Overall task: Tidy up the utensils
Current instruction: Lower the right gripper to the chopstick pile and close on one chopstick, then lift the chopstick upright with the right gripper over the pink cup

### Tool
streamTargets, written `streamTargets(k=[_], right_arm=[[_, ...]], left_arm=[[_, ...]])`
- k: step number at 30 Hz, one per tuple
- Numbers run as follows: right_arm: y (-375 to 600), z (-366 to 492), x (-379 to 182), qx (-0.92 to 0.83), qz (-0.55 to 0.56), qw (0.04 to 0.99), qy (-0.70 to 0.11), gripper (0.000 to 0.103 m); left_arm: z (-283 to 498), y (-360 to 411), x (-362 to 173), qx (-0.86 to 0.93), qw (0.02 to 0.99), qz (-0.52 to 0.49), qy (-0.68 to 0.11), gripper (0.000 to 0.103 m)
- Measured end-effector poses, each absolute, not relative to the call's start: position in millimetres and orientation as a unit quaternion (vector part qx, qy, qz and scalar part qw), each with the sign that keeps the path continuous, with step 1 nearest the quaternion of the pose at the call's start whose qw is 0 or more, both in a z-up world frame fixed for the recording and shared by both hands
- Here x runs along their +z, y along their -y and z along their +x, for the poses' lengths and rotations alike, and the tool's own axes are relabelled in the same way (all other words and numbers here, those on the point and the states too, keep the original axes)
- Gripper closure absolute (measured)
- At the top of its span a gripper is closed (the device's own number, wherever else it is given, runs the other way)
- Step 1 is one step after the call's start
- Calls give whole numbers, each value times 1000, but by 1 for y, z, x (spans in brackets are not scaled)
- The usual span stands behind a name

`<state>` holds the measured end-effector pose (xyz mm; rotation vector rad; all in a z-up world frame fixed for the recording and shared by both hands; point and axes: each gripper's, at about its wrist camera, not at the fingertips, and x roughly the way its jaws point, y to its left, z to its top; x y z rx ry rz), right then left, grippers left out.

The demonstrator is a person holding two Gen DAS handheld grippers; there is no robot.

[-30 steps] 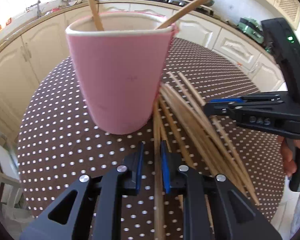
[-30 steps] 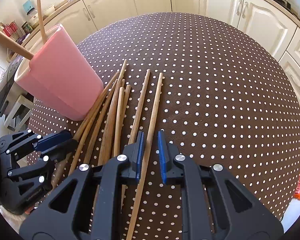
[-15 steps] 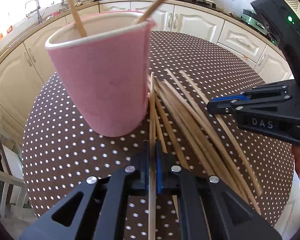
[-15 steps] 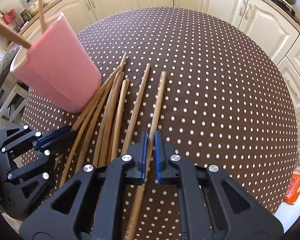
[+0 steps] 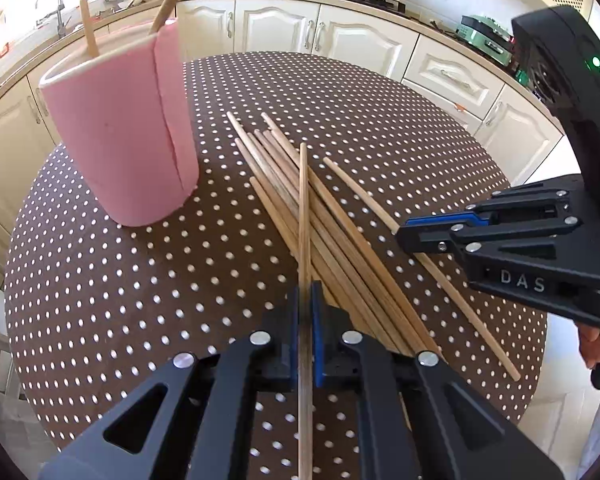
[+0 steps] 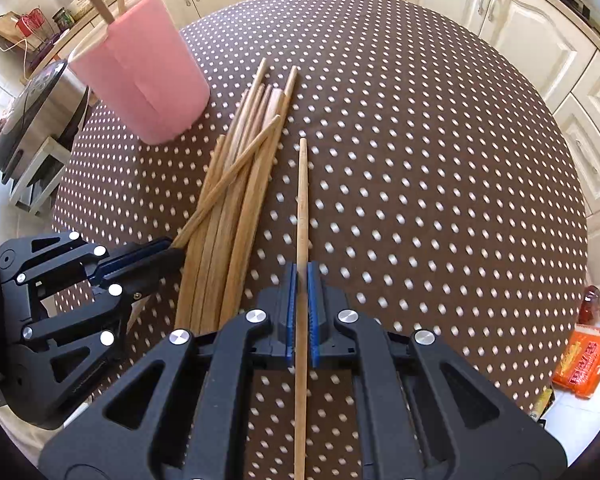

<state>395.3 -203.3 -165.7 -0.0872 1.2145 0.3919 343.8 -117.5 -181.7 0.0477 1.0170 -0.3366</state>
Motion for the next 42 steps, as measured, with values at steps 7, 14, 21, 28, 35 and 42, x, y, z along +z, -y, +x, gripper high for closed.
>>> streamTargets(k=[7, 14, 21, 28, 35, 42], right_arm=[[220, 397, -162, 179, -33, 800, -571, 97], [208, 419, -160, 184, -36, 795, -577, 96], [194, 426, -159, 180, -68, 791, -581, 97], [188, 423, -160, 176, -58, 801, -570, 97], [205, 408, -133, 183, -25, 832, -522, 97], [218, 390, -89, 198, 10, 865, -461, 97]], left_arm=[[360, 103, -181, -150, 855, 25, -496, 96], [391, 108, -175, -137, 845, 46, -516, 75], [414, 118, -176, -145, 831, 74, -533, 75], [422, 110, -178, -138, 836, 52, -528, 97], [402, 92, -164, -151, 862, 2, -485, 97], [364, 84, -116, -182, 900, -18, -395, 97]])
